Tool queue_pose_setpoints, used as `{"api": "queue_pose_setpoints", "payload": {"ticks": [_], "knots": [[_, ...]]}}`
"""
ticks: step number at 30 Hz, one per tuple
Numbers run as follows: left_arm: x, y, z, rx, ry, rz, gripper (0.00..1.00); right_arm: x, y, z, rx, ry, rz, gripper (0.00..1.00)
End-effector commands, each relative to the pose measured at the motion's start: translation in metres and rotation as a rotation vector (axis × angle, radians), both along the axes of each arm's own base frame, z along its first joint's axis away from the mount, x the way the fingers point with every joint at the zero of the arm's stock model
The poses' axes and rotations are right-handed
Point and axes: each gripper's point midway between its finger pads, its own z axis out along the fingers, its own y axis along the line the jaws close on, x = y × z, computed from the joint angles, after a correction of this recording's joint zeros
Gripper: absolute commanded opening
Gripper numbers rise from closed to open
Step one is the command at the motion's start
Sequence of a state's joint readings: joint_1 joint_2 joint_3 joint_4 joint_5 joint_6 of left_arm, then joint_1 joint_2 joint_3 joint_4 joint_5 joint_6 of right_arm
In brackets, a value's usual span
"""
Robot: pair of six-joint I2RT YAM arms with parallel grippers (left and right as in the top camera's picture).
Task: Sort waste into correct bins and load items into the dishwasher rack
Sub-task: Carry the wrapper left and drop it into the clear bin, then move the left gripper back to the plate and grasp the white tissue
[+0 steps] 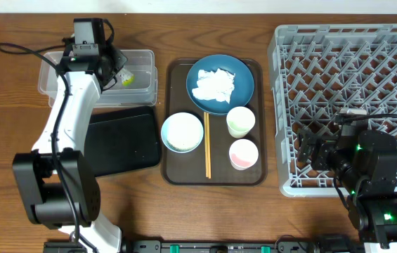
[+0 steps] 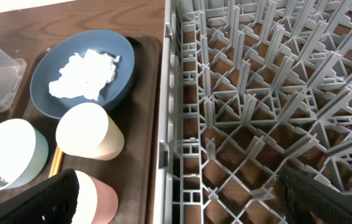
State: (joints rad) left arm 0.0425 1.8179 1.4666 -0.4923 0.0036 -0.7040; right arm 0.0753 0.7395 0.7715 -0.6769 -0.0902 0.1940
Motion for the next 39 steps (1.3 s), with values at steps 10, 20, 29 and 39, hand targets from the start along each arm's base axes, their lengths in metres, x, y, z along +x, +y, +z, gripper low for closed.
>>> {"api": "queue_pose_setpoints", "payload": {"ticks": [10,20,29,39], "knots": [[0.011,0.005,-0.001,-0.001,-0.027,0.013,0.45,0.001,0.003,0.009,-0.002,-0.020,0.017,0.99],[0.023,-0.113,0.051,0.115,-0.245,-0.635,0.47,0.001,0.003,0.009,-0.002,-0.020,0.017,0.99],[-0.002,-0.224,0.011,0.299,-0.226,-1.068,0.61,0.001,0.003,0.009,-0.002,-0.019,0.017,0.99],[0.003,-0.259,-0.053,0.315,-0.165,-1.126,0.67,0.000,0.003,0.007,-0.003,-0.013,0.017,0.99]]}}
